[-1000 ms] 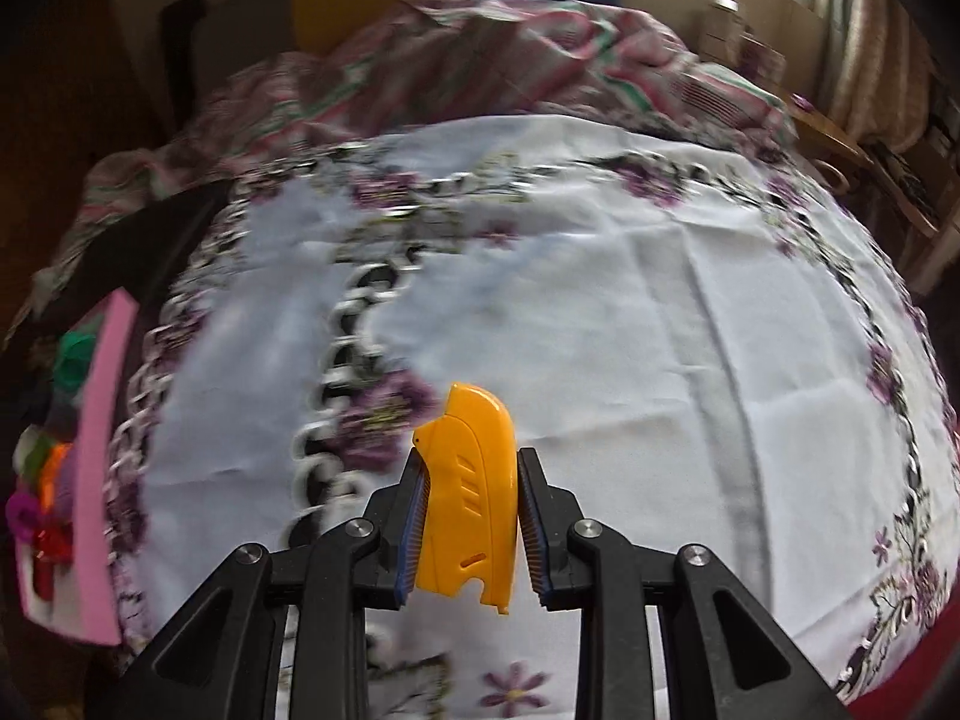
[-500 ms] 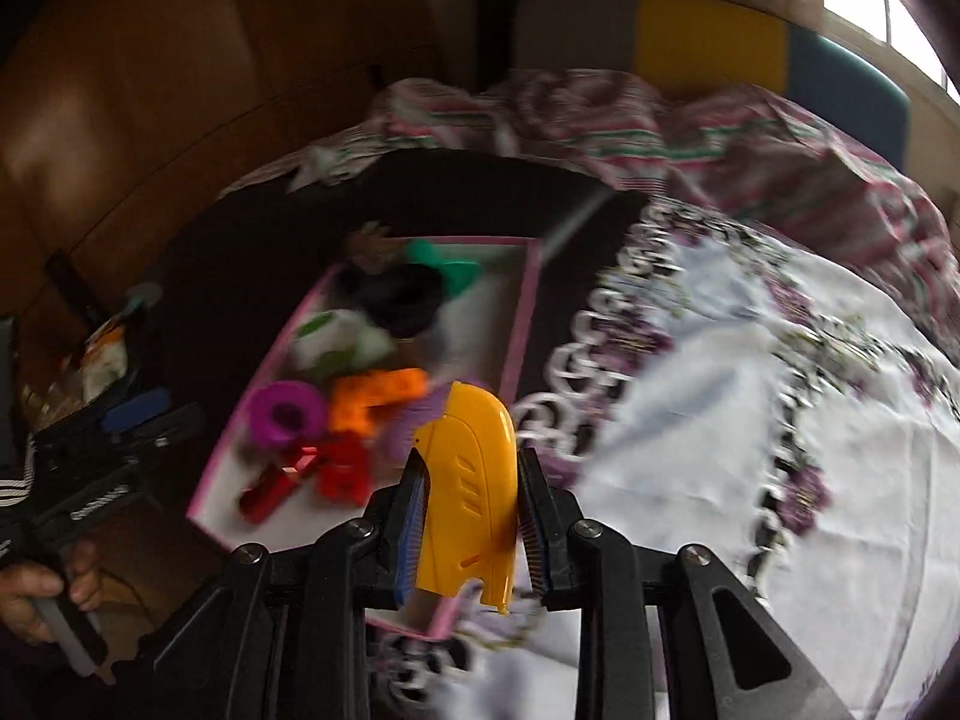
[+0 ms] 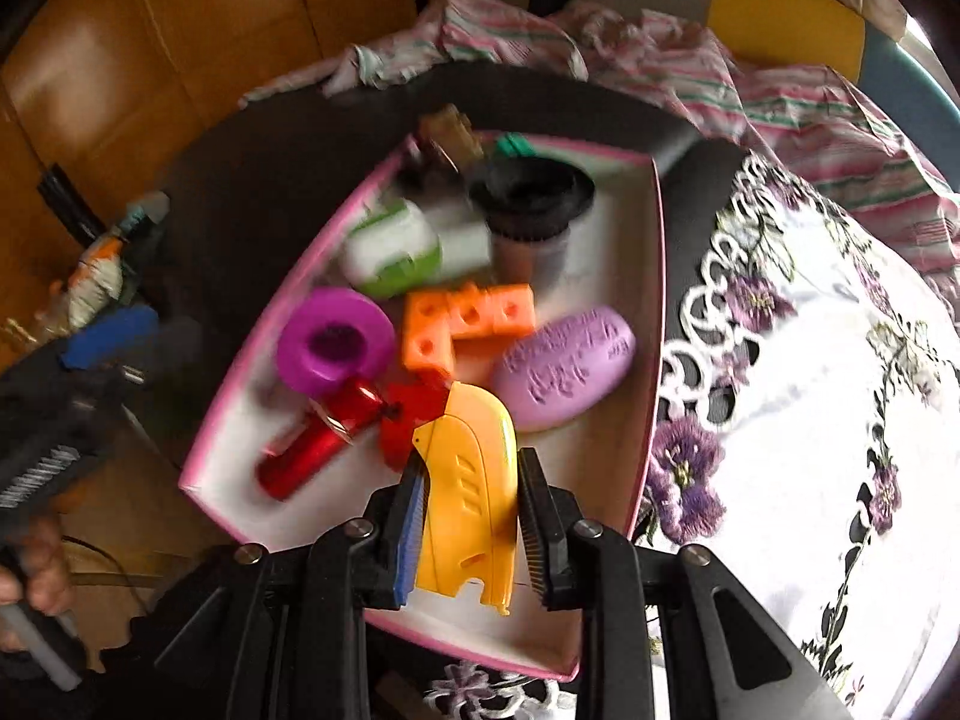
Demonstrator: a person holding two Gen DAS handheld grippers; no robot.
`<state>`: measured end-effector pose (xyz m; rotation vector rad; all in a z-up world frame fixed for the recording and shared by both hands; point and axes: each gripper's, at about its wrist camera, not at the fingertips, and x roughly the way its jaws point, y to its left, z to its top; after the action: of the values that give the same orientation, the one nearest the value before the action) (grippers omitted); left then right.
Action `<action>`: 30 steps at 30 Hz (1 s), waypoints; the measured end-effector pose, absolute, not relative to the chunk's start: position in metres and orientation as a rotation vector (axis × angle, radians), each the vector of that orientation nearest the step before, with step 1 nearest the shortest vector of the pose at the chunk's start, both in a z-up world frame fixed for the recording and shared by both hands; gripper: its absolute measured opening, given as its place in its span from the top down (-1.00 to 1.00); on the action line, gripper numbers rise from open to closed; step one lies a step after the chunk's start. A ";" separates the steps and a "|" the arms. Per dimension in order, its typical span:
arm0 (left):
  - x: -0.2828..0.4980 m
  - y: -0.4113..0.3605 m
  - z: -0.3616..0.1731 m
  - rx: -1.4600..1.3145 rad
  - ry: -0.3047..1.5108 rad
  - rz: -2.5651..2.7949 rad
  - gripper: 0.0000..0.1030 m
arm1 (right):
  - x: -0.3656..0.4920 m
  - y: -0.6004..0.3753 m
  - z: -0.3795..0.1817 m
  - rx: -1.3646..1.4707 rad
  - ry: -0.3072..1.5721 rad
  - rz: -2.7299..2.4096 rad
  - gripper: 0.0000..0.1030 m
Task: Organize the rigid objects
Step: 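Carry the yellow piece into the tray and open the right tool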
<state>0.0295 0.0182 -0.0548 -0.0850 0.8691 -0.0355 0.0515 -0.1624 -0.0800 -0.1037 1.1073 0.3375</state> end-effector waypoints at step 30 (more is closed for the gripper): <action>0.012 0.006 -0.040 -0.063 0.809 -0.020 -0.77 | 0.026 -0.172 -0.055 -0.014 0.879 0.129 0.15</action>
<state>0.0118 0.0056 -0.0400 -0.0625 0.8087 -0.0204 0.0260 -0.1722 -0.0546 -0.0143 0.8789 0.1286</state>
